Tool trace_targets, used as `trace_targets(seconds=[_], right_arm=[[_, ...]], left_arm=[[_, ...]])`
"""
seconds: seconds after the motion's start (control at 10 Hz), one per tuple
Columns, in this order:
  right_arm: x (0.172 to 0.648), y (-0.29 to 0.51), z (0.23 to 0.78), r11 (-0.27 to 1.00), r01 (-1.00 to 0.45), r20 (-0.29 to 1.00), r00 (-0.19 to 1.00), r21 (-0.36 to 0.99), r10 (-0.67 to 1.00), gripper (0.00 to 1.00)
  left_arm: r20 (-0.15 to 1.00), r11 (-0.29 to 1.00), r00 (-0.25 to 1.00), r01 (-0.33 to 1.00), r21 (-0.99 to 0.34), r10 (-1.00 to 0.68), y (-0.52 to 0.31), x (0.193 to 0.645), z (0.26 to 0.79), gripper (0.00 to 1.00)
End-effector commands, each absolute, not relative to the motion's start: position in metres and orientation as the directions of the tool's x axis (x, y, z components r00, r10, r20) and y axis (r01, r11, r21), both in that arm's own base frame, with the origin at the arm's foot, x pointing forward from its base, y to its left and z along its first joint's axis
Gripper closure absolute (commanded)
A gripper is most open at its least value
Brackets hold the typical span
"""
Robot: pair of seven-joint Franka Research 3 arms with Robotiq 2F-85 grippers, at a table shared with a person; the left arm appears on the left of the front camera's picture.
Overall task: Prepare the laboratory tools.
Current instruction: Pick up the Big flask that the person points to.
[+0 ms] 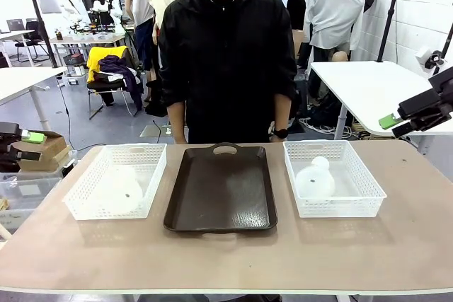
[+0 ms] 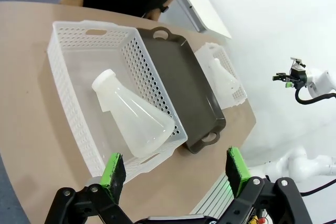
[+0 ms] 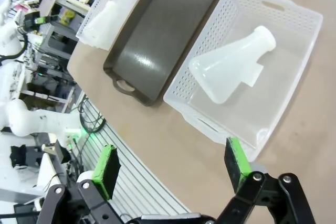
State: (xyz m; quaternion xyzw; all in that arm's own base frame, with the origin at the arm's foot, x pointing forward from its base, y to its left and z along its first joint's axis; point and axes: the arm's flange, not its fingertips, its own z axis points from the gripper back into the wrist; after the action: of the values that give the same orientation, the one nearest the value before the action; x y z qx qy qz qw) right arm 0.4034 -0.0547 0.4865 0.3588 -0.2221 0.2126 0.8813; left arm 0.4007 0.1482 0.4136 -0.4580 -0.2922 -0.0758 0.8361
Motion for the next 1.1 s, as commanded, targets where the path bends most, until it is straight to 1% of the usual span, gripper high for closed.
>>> trace_targets(seconds=[0.0, 0.3, 0.5, 1.0], right_arm=[[0.409, -0.054, 0.485, 0.636, -0.547, 0.551, 0.805, 0.544, 0.221, 0.00], [0.409, -0.054, 0.485, 0.636, -0.556, 0.551, 0.800, 0.535, 0.237, 0.00], [0.411, -0.056, 0.482, 0.639, -0.533, 0.522, 0.821, 0.554, 0.232, 0.00], [0.416, -0.062, 0.480, 0.659, -0.484, 0.464, 0.857, 0.575, 0.224, 0.00]], left_arm=[[0.563, 0.547, 0.813, 0.407, -0.732, 0.149, 0.149, 0.407, 0.407, 0.00], [0.563, 0.541, 0.814, 0.412, -0.733, 0.142, 0.143, 0.409, 0.409, 0.00], [0.560, 0.534, 0.816, 0.413, -0.737, 0.141, 0.141, 0.409, 0.409, 0.00], [0.482, 0.497, 0.863, 0.354, -0.792, 0.153, 0.138, 0.415, 0.405, 0.00]])
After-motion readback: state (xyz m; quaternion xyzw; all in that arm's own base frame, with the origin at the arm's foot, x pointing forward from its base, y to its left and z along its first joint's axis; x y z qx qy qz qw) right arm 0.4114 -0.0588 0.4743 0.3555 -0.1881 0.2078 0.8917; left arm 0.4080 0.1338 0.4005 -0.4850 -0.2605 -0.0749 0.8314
